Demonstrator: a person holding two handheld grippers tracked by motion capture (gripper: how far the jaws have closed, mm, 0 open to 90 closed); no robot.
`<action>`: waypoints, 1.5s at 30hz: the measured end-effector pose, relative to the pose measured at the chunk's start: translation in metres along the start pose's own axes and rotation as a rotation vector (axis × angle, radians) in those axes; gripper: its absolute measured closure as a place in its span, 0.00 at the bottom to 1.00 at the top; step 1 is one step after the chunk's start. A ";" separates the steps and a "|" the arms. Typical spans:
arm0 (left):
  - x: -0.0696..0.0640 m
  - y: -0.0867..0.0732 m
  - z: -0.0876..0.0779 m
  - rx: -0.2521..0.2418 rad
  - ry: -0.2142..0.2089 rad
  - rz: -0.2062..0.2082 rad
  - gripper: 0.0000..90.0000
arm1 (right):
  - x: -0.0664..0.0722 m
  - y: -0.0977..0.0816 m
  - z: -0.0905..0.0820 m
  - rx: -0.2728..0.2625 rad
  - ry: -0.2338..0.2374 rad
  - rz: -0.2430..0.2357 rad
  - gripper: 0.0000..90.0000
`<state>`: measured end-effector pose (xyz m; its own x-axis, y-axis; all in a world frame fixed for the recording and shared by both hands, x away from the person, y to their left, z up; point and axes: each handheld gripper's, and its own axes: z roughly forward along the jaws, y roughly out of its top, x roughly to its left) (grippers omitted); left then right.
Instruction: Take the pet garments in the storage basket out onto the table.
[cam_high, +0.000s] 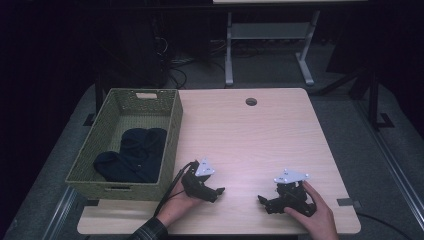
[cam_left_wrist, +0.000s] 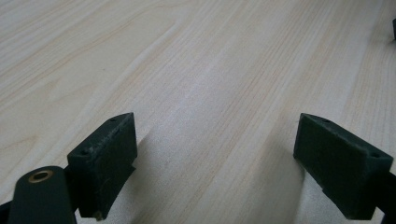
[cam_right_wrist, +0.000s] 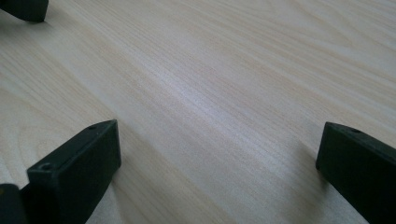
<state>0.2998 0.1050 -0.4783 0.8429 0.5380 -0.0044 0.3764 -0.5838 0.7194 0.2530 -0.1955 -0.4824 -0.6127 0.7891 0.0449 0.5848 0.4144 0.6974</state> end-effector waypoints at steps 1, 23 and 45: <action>0.000 0.000 0.000 0.001 0.000 0.000 0.14 | 0.000 0.000 0.000 0.000 0.000 0.000 0.00; 0.003 0.001 0.000 0.003 0.007 -0.004 0.14 | 0.000 0.000 0.000 -0.001 0.000 0.001 0.00; 0.007 0.010 -0.006 0.021 0.003 -0.038 0.16 | 0.000 0.000 0.000 -0.001 0.000 0.001 0.00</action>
<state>0.3074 0.1066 -0.4664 0.8265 0.5621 -0.0292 0.4163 -0.5755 0.7039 0.2531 -0.1954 -0.4825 -0.6123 0.7893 0.0458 0.5845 0.4130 0.6984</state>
